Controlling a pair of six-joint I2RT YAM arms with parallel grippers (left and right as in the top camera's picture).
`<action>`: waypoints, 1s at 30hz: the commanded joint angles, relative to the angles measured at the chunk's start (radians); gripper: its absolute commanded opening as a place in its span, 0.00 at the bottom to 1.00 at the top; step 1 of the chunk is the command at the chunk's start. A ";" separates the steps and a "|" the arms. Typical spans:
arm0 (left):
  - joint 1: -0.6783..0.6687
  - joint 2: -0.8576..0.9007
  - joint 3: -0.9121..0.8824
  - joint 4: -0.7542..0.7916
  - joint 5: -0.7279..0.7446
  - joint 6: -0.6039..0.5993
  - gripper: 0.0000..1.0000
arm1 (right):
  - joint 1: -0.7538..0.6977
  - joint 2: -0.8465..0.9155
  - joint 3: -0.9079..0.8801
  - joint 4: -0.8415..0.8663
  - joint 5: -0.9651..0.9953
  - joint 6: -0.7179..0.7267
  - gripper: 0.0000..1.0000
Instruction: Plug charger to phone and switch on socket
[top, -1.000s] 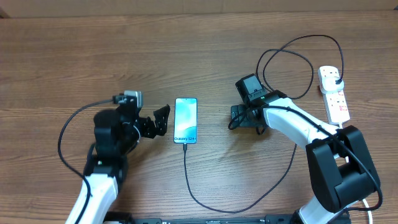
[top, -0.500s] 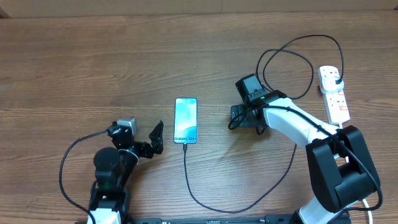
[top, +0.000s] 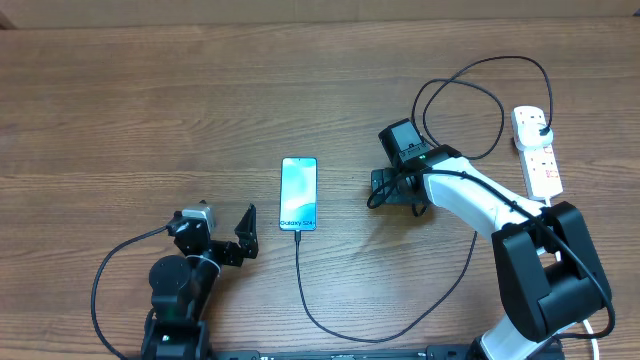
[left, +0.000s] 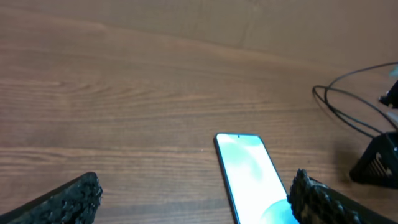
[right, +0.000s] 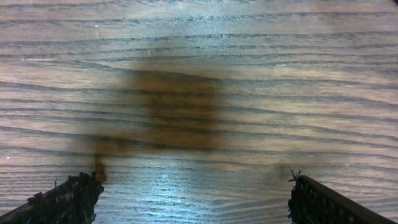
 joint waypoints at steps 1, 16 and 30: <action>-0.001 -0.097 -0.005 -0.066 -0.028 0.048 1.00 | -0.001 -0.014 0.018 0.005 0.010 -0.003 1.00; -0.002 -0.544 -0.005 -0.355 -0.095 0.198 1.00 | -0.001 -0.014 0.018 0.005 0.010 -0.003 1.00; -0.002 -0.544 -0.005 -0.362 -0.221 0.526 1.00 | -0.001 -0.014 0.018 0.005 0.010 -0.003 1.00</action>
